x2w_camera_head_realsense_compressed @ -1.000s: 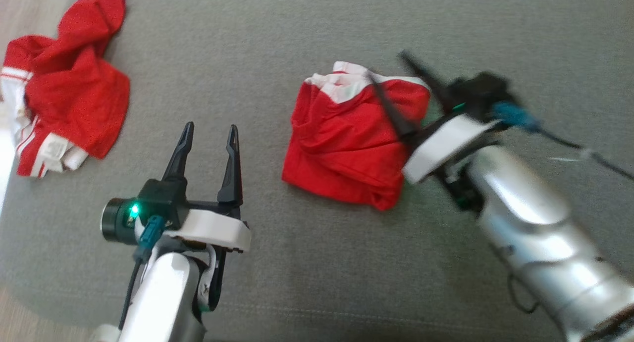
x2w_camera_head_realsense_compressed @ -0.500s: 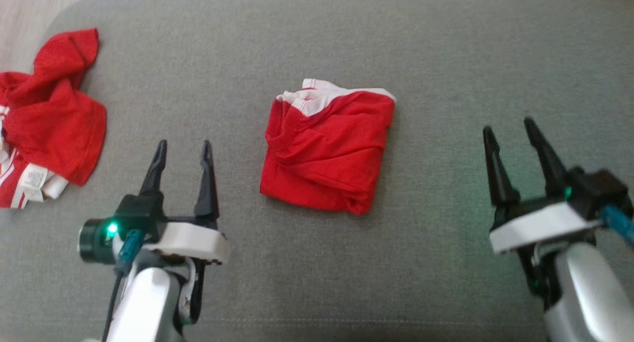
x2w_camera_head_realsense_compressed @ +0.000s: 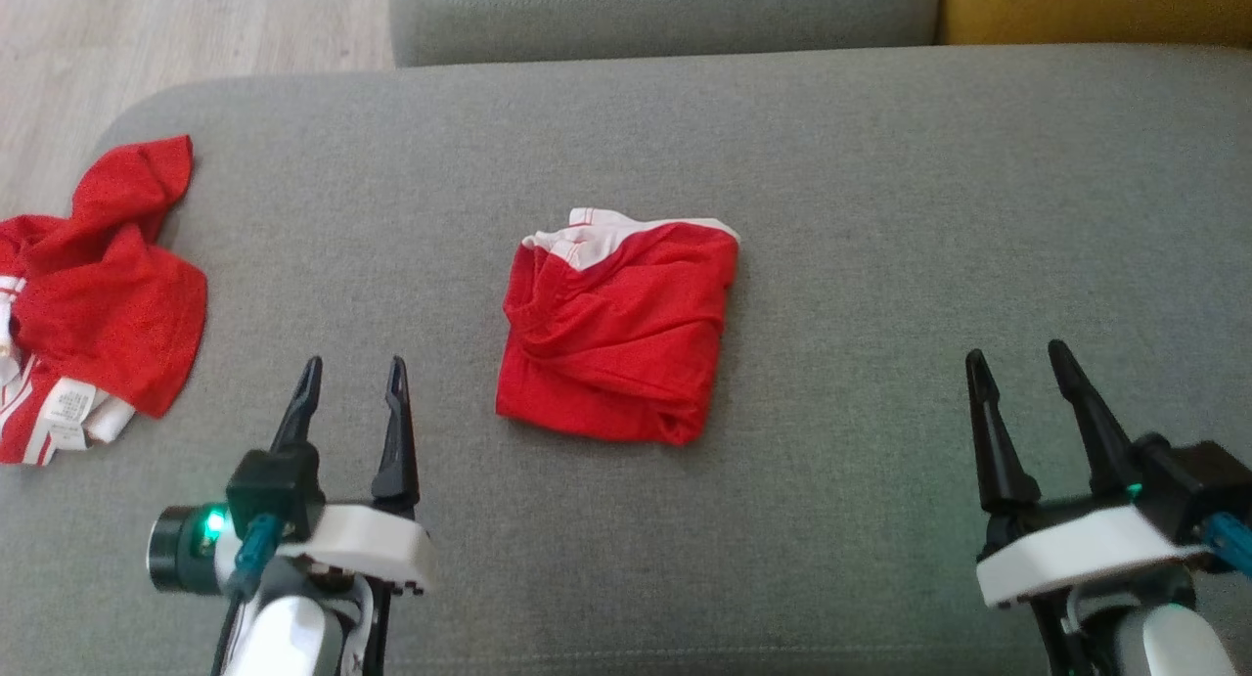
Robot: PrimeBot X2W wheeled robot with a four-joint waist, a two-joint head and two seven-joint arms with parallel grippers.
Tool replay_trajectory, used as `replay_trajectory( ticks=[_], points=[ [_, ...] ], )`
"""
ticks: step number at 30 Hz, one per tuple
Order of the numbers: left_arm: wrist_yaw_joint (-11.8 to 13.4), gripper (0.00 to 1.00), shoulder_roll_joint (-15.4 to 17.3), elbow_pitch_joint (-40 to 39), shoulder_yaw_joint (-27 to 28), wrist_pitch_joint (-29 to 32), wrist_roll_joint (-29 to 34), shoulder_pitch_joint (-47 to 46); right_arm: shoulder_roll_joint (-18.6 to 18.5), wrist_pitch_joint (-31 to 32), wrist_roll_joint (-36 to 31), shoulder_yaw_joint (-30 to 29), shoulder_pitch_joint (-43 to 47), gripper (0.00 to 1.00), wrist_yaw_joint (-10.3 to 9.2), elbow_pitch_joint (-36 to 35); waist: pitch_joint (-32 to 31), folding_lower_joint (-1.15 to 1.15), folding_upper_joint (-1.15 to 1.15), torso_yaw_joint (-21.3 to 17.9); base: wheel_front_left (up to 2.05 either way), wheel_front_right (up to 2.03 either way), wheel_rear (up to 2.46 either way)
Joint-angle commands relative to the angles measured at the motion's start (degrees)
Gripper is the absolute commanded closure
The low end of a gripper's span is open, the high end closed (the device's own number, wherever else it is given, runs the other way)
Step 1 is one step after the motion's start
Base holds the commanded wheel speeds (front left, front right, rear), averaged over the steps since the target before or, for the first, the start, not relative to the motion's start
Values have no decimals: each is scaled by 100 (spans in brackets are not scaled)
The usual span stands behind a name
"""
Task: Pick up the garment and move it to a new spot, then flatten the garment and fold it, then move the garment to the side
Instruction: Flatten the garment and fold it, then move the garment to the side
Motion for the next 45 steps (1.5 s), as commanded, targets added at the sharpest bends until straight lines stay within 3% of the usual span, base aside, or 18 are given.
replay_trajectory(
  ticks=[1,32,38,45],
  points=[
    [35,0,103,-196,165,14,-26,-124,5,22,-51,104,-54,0,37,-270,-55,0,0,-24,0,0,0],
    [157,0,242,-332,73,146,-121,48,128,318,-46,8,264,0,37,-557,-223,0,0,-53,0,0,0],
    [144,0,234,-376,2,99,-72,-132,129,468,-1,-10,153,0,37,-320,-71,0,0,172,0,0,0],
    [61,0,133,-380,-138,-42,15,-514,53,640,136,305,-474,0,37,439,283,0,0,693,0,0,0]
  ],
)
